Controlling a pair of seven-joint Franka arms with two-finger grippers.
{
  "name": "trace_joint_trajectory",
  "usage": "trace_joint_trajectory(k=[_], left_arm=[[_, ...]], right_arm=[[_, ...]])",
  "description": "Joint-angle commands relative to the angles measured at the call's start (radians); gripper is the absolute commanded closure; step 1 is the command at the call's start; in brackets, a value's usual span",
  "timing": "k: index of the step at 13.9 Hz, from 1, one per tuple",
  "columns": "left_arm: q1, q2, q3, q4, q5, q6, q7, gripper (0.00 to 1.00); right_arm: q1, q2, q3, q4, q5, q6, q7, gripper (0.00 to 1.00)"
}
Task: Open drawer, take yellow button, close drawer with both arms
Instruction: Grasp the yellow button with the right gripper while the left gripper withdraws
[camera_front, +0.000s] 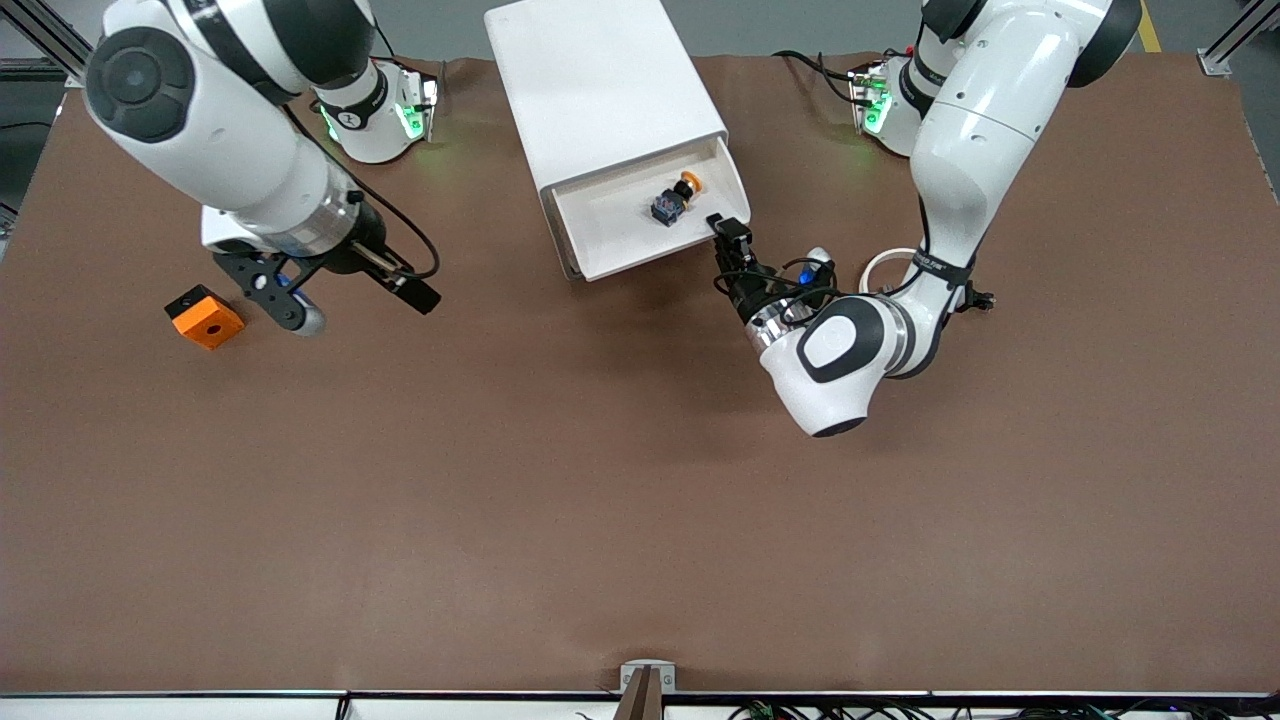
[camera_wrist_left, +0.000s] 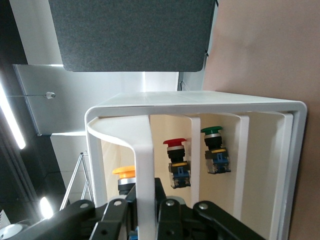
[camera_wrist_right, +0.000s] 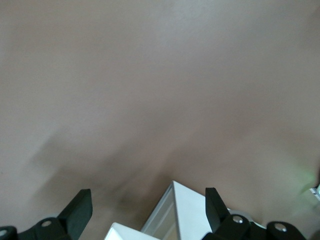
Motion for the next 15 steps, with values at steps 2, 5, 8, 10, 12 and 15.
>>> trace_joint_trajectory(k=[2,5,8,10,12,15], left_arm=[[0.041,0.012,0.0,0.034,0.0,-0.006,0.006,0.96],[0.045,0.02,0.021,0.034,0.002,-0.004,0.033,0.96],[0.045,0.029,0.021,0.033,0.02,-0.004,0.044,0.93],[0.044,0.037,0.021,0.031,0.034,-0.004,0.043,0.81],[0.036,0.035,0.021,0.033,0.045,-0.004,0.044,0.28],[0.035,0.034,0.021,0.033,0.043,-0.004,0.044,0.0]], right_arm=[[0.057,0.011,-0.007,0.006,0.001,0.053,0.06,0.0],[0.137,0.044,-0.007,0.011,-0.001,0.125,0.171,0.0],[0.214,0.102,-0.008,0.044,-0.031,0.136,0.278,0.0],[0.269,0.134,-0.008,0.075,-0.056,0.132,0.375,0.0],[0.314,0.148,-0.008,0.086,-0.067,0.129,0.46,0.0],[0.393,0.163,-0.008,0.088,-0.097,0.129,0.54,0.0]])
